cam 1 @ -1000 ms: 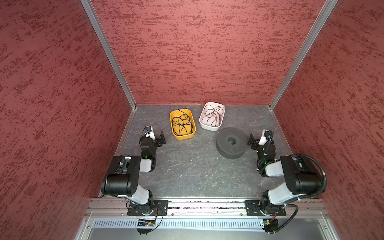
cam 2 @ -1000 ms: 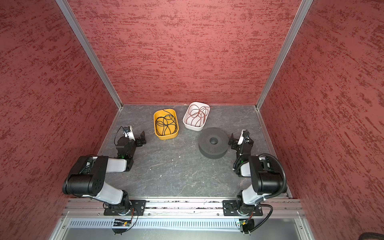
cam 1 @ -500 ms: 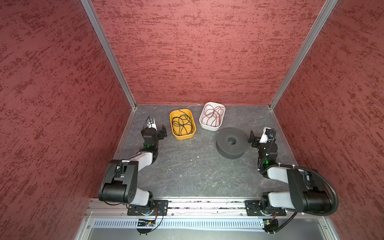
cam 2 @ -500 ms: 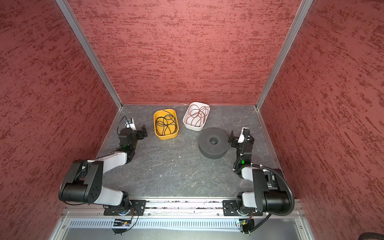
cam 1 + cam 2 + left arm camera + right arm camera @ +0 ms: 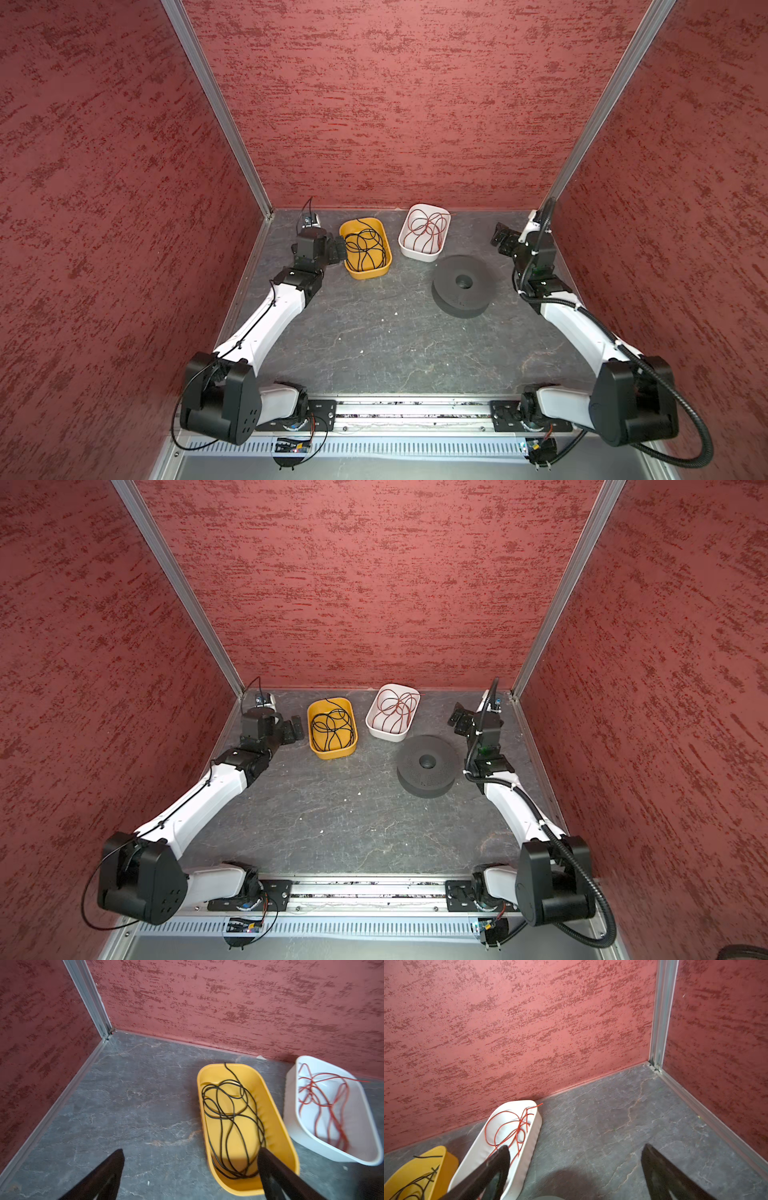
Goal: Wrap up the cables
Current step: 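Raise both arms from rest and move the grippers toward the tubs, then reach the right gripper into the yellow tub and grasp the black cable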
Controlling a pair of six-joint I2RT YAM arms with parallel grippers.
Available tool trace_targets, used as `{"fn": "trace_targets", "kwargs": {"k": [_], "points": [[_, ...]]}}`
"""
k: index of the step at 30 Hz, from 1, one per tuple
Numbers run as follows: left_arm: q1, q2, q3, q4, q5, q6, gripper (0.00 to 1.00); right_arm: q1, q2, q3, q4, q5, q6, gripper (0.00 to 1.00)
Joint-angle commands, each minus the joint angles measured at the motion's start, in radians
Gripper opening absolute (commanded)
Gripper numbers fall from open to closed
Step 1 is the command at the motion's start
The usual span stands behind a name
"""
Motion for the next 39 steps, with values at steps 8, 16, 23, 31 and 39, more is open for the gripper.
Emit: {"fn": "trace_targets", "kwargs": {"k": [8, 16, 23, 31, 39], "points": [[0.016, -0.015, 0.16, -0.463, 0.424, -0.13, 1.0, 0.213, 0.225, 0.318, -0.352, -0.09, 0.081, 0.99], [0.091, -0.078, 0.195, -0.574, 0.583, -0.115, 1.0, 0.359, 0.441, 0.533, -0.382, -0.108, 0.04, 0.99], [0.205, -0.093, 0.123, -0.487, 0.721, -0.123, 1.0, 0.451, 0.63, 0.766, -0.471, -0.159, -0.042, 0.99], [0.263, -0.129, 0.068, -0.409, 0.803, -0.147, 1.0, 0.525, 0.802, 0.93, -0.476, -0.197, -0.12, 0.99], [0.281, -0.13, 0.054, -0.412, 0.799, -0.147, 1.0, 0.572, 1.017, 1.173, -0.57, -0.258, -0.193, 0.94]]}}
